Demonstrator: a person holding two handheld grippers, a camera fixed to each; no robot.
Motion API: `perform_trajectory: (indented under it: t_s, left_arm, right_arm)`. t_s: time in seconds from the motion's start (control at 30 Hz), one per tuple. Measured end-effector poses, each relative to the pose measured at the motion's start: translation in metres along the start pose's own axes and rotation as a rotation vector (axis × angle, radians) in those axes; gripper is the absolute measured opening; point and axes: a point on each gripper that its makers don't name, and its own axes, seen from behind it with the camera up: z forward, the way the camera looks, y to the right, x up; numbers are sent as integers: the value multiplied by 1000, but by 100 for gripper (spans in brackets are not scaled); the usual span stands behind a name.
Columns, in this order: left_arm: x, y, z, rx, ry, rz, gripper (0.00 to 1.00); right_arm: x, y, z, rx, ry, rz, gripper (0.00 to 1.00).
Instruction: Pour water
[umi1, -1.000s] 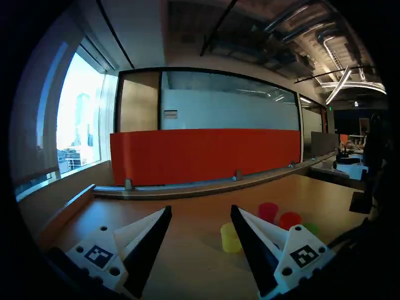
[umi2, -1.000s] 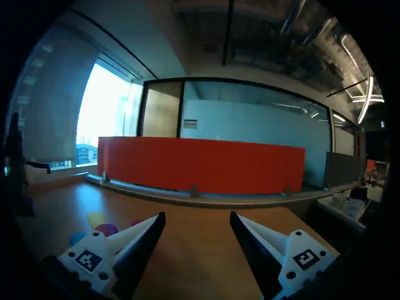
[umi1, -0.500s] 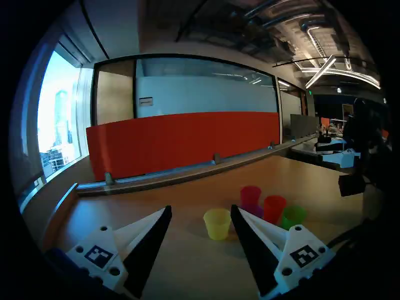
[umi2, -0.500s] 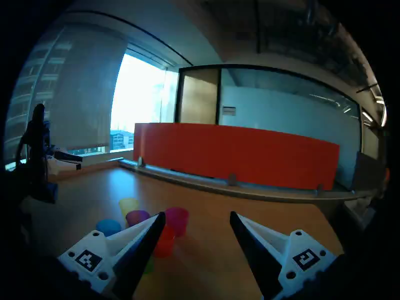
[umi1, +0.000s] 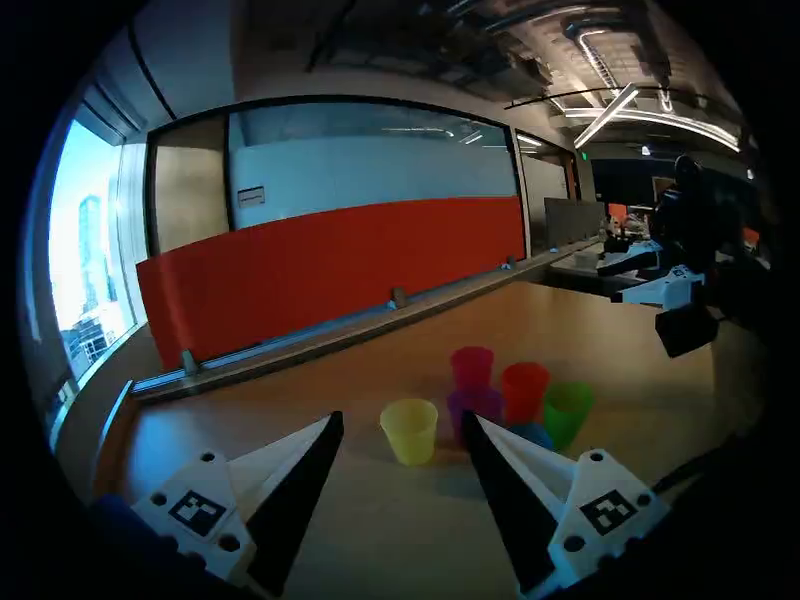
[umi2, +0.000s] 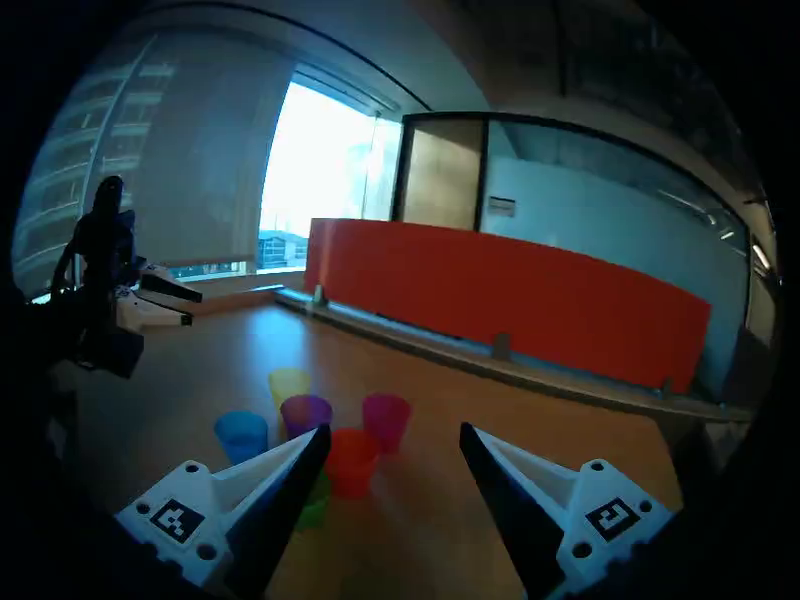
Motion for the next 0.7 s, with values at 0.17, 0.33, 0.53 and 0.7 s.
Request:
perform_trajectory:
  t_s: [0.17, 0.33, 0.53, 0.7]
  left_arm:
    - [-10, 11, 4, -47, -31, 19, 87]
    - [-22, 22, 11, -85, -63, 27, 87]
    - [-40, 35, 21, -128, -114, 46, 87]
    - [-55, 46, 27, -174, -157, 58, 87]
  right_arm:
    - [-8, -7, 3, 29, -30, -8, 100]
    - [-19, -13, 4, 55, -56, -18, 100]
    - [-34, -19, 7, 85, -94, -23, 100]
    - [-46, -23, 8, 111, -125, -26, 100]
